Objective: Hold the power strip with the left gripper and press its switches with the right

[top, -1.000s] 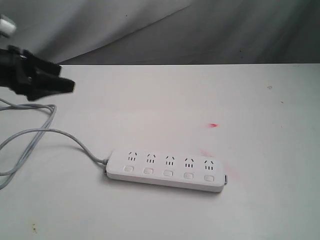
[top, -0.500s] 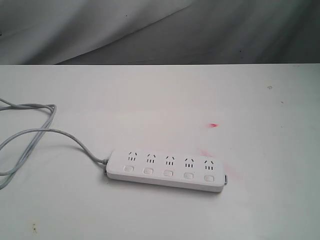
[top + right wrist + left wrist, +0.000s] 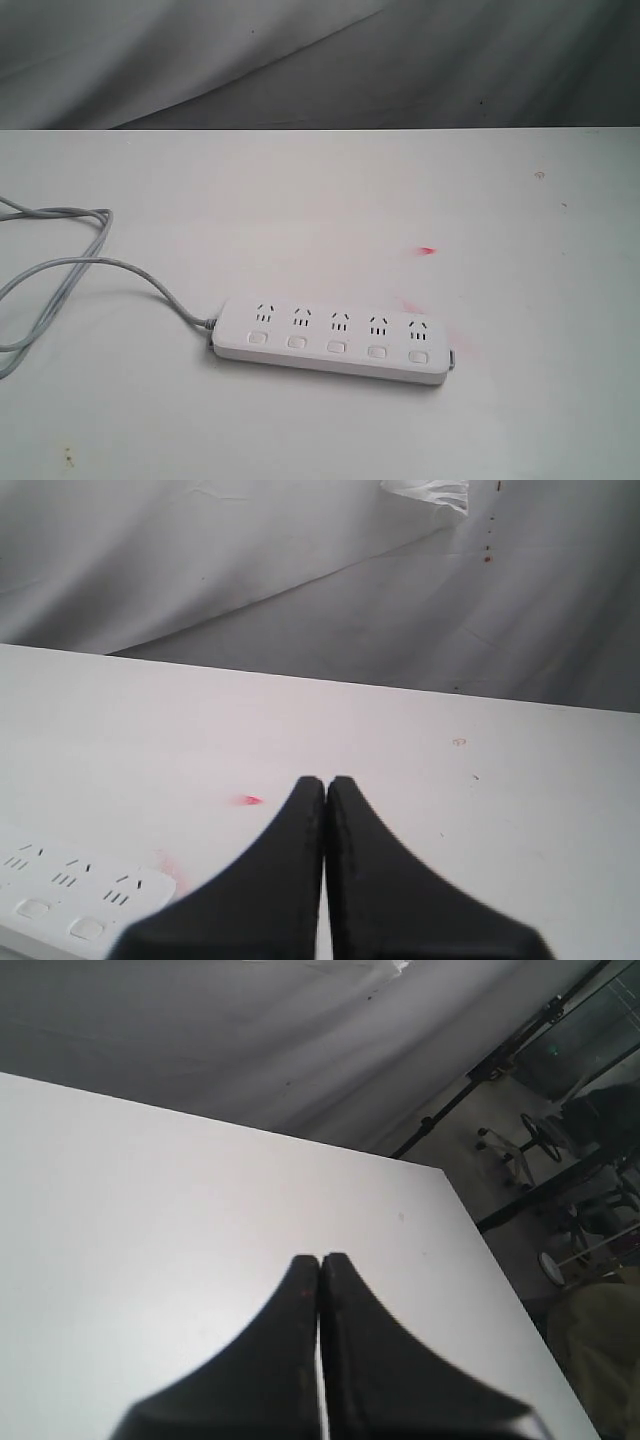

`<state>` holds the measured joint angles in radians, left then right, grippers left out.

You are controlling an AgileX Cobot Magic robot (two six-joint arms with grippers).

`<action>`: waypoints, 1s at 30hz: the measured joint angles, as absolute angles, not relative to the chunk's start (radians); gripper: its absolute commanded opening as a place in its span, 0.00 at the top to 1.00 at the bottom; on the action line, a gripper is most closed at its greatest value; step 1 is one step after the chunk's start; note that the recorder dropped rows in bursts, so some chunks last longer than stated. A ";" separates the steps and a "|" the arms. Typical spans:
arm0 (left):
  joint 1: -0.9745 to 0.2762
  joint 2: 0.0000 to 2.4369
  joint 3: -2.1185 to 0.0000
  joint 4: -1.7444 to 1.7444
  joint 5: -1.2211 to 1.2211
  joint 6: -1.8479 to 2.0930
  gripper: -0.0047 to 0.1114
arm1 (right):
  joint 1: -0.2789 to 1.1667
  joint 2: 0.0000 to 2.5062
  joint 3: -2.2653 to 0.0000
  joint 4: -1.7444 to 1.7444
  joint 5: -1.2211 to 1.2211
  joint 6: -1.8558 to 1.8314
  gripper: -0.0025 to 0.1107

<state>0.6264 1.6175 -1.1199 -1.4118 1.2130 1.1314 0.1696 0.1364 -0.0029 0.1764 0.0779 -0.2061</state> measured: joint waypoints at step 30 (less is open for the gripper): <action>0.627 1.421 -1.087 -1.457 1.215 1.034 0.96 | 0.170 0.136 -0.003 0.176 0.078 -0.206 0.98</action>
<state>0.6272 1.4214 -1.0866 -1.4569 1.2150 1.0338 0.1696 0.1364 -0.0029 0.1764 0.0779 -0.2061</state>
